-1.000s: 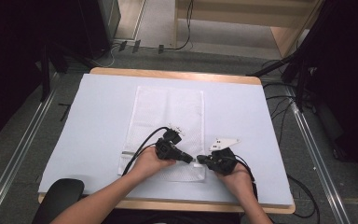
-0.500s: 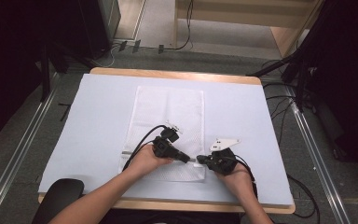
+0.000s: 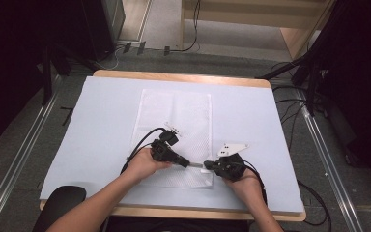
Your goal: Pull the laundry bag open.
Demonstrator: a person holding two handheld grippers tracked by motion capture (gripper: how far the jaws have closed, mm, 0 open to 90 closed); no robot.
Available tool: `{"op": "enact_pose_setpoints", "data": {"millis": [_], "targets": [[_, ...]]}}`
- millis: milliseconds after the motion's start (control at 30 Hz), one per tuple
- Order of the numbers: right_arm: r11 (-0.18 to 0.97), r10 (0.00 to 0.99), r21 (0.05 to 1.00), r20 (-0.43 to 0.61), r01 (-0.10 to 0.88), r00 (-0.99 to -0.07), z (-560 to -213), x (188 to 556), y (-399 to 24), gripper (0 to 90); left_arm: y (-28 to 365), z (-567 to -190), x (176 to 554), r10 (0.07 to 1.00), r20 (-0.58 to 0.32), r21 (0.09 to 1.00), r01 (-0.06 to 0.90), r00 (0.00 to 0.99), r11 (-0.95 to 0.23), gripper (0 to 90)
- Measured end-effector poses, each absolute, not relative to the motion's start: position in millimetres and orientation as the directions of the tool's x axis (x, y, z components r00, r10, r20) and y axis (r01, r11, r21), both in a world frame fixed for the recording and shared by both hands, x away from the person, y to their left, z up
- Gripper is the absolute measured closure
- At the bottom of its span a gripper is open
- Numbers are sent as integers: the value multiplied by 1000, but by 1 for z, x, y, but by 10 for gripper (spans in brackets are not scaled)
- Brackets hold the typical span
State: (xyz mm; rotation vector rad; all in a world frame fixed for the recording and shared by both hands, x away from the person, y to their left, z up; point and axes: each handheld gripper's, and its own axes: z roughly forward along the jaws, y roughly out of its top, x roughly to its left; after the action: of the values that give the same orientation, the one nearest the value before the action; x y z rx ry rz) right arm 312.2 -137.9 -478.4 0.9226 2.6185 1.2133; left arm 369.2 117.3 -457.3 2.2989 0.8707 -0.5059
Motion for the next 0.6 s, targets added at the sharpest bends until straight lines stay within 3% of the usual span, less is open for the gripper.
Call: {"op": "enact_pose_setpoints", "data": {"millis": [233, 400, 600], "targets": [[503, 564, 720, 146, 479, -813, -478, 313, -138, 900, 157, -449, 369, 511, -503, 381, 710, 697, -593, 881], [510, 562, 717, 141, 475, -815, -477, 314, -137, 900, 205, -452, 362, 553, -498, 379, 741, 668, -555, 881], [505, 559, 719, 150, 478, -816, -478, 315, -138, 900, 231, -447, 356, 576, -482, 398, 751, 660, -527, 881]]}}
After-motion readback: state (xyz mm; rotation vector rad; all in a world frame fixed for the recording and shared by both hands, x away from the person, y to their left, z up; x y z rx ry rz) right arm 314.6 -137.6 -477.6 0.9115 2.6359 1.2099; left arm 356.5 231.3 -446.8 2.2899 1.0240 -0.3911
